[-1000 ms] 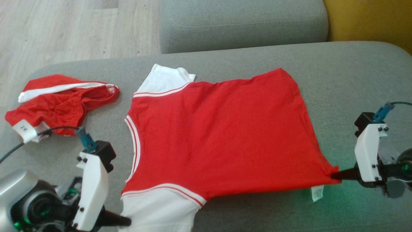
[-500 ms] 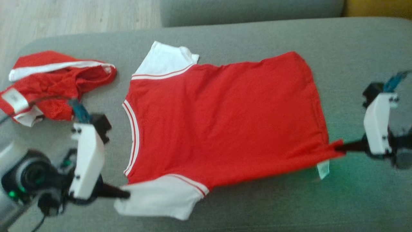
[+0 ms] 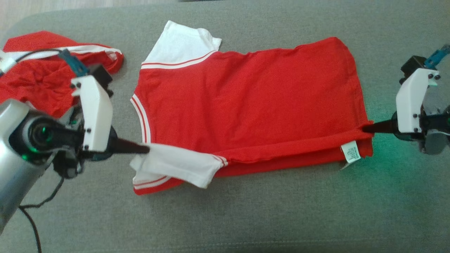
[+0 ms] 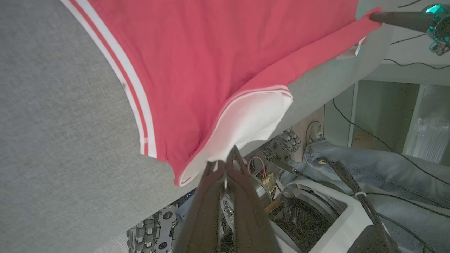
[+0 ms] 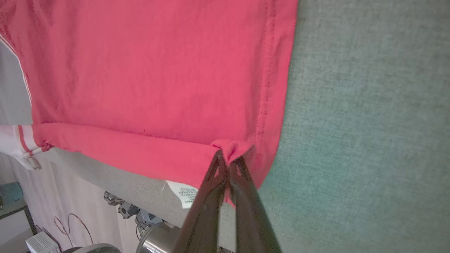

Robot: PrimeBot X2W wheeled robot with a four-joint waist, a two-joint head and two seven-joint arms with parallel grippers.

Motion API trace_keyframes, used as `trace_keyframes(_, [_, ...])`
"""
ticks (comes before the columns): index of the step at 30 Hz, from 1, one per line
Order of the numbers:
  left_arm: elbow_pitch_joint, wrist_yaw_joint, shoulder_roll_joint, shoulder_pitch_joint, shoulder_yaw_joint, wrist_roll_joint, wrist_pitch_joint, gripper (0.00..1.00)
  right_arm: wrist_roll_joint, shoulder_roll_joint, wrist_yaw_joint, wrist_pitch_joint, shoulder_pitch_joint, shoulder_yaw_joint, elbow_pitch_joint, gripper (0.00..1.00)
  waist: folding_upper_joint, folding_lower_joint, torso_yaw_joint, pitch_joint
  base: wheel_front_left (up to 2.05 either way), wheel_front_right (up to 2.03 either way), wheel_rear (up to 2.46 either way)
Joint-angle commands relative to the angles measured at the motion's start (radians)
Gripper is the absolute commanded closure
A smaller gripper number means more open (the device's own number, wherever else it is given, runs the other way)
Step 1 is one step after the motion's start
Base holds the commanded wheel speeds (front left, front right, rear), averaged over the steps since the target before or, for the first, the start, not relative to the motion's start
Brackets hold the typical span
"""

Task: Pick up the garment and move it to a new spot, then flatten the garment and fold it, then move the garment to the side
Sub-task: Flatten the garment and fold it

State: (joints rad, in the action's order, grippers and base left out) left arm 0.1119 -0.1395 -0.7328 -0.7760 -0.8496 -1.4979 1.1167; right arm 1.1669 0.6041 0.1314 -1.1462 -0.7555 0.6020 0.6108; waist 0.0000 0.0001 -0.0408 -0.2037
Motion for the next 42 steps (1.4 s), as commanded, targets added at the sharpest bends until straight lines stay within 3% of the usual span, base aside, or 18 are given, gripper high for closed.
trace_keyframes(1, [0.013,0.007,-0.027,-0.074,0.077,0.008,-0.012,1.00,-0.017,0.003,-0.001,-0.005,-0.036,-0.026,-0.009,1.00,0.0000,-0.0001,-0.002,-0.011,0.00,0.00,0.00])
trace_keyframes(7, [0.117,0.027,0.020,-0.108,0.086,0.017,-0.042,1.00,-0.066,-0.055,-0.001,0.004,-0.063,-0.091,0.031,1.00,0.0000,-0.0001,0.002,-0.035,0.00,0.00,0.00])
trace_keyframes(8, [0.133,0.031,0.029,-0.112,0.092,0.020,-0.059,1.00,-0.073,-0.064,-0.001,0.010,-0.066,-0.103,0.036,0.82,0.0000,-0.0001,0.003,-0.038,0.00,0.00,0.00])
trace_keyframes(9, [0.149,0.035,0.039,-0.114,0.096,0.022,-0.073,0.73,-0.081,-0.072,-0.001,0.012,-0.068,-0.112,0.041,0.52,0.0000,-0.0001,0.003,-0.039,0.00,0.00,0.00])
trace_keyframes(10, [0.163,0.041,0.047,-0.114,0.096,0.024,-0.081,0.43,-0.090,-0.079,-0.001,0.023,-0.070,-0.123,0.043,0.01,0.0000,-0.0001,0.004,-0.041,0.00,0.00,0.00])
trace_keyframes(11, [0.177,0.044,0.054,-0.115,0.098,0.026,-0.092,0.00,-0.099,-0.086,-0.001,0.035,-0.070,-0.134,0.046,0.00,0.0000,-0.0001,0.004,-0.041,0.00,0.00,0.00])
trace_keyframes(16, [0.236,0.079,0.084,-0.123,0.113,0.060,-0.183,0.00,-0.130,-0.118,-0.001,0.092,-0.065,-0.193,0.071,0.00,0.0000,-0.0001,0.004,-0.027,0.00,0.00,0.00])
trace_keyframes(20, [0.279,0.130,0.101,-0.121,0.120,0.108,-0.284,0.00,-0.147,-0.134,-0.001,0.161,-0.043,-0.234,0.065,0.00,0.0000,-0.0001,0.001,0.001,0.00,0.00,0.00])
trace_keyframes(24, [0.306,0.187,0.114,-0.111,0.139,0.175,-0.448,0.00,-0.163,-0.137,-0.001,0.302,0.008,-0.272,0.008,0.00,0.0000,-0.0001,-0.007,0.037,0.00,0.00,0.00])
trace_keyframes(29, [0.303,0.204,0.119,-0.069,0.164,0.290,-0.709,0.00,-0.210,-0.129,-0.001,0.564,0.108,-0.291,-0.112,0.00,0.0000,-0.0001,-0.016,0.084,0.00,0.00,0.00])
trace_keyframes(32, [0.274,0.180,0.112,-0.018,0.168,0.380,-0.876,0.00,-0.258,-0.132,-0.001,0.747,0.177,-0.305,-0.171,0.00,0.0000,-0.0001,-0.020,0.113,0.00,0.00,0.00])
trace_keyframes(33, [0.274,0.180,0.112,-0.018,0.168,0.380,-0.876,0.00,-0.258,-0.132,-0.001,0.747,0.177,-0.305,-0.171,0.00,0.0000,-0.0001,-0.020,0.113,0.00,0.00,0.00])
trace_keyframes(35, [0.240,0.149,0.111,0.031,0.178,0.425,-0.988,0.00,-0.297,-0.141,-0.001,0.860,0.226,-0.317,-0.197,0.00,0.0000,-0.0001,-0.022,0.134,0.00,0.00,0.00])
trace_keyframes(39, [0.160,0.049,0.095,0.144,0.176,0.537,-1.177,0.00,-0.388,-0.171,-0.001,1.028,0.333,-0.360,-0.221,0.00,0.0000,-0.0001,-0.025,0.164,0.00,0.00,0.00])
trace_keyframes(42, [0.092,-0.029,0.096,0.239,0.184,0.574,-1.280,0.00,-0.441,-0.197,-0.001,1.084,0.415,-0.392,-0.232,0.00,0.0000,-0.0001,-0.028,0.173,0.00,0.00,0.00])
